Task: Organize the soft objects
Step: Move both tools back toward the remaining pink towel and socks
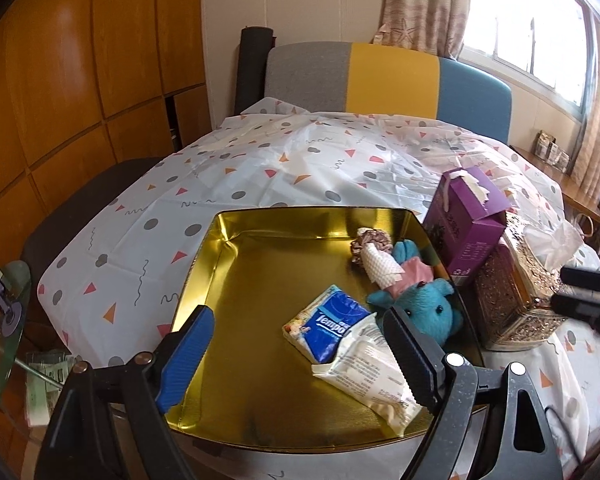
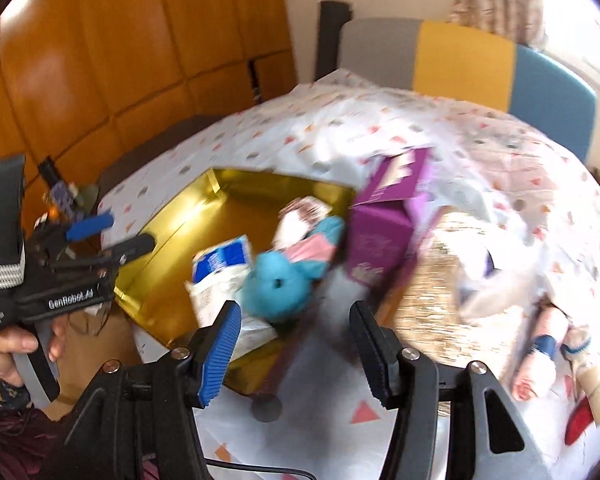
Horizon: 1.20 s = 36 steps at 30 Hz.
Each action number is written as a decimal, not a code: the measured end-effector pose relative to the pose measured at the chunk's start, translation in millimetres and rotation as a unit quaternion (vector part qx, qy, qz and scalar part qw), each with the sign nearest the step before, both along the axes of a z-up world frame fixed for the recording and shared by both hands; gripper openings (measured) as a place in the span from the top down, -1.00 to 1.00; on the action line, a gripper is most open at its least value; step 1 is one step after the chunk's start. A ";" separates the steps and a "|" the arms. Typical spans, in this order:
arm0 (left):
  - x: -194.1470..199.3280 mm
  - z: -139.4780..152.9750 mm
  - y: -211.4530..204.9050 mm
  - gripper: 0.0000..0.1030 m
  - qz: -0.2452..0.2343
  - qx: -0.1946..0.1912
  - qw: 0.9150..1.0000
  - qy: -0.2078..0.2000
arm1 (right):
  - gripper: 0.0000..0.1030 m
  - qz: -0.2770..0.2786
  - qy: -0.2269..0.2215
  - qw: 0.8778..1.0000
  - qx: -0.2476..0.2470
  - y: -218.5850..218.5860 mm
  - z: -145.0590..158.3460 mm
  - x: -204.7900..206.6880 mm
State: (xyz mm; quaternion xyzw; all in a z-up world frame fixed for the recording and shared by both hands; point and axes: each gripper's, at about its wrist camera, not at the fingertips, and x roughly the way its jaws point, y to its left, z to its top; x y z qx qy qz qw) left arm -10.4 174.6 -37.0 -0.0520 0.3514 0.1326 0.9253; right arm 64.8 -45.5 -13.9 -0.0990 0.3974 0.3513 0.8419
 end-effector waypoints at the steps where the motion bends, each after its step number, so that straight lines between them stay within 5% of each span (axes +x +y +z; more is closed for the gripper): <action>1: 0.2 0.5 -2.6 -0.69 -0.003 0.002 1.000 0.000 | -0.11 -0.012 -0.003 1.000 0.006 -9.2 3.5 1.8; 10: 4.8 5.5 -28.9 -0.69 -0.035 0.013 0.999 0.001 | -0.11 -0.126 -0.018 0.991 0.034 -89.5 18.8 17.2; 18: 10.3 12.2 -55.3 -0.69 -0.075 0.025 0.997 -0.003 | -0.12 -0.242 -0.022 0.969 0.036 -172.2 16.1 30.0; 36: 25.2 23.4 -123.6 -0.69 -0.164 0.057 0.985 -0.002 | -0.13 -0.492 0.024 0.866 0.090 -339.2 -35.4 40.4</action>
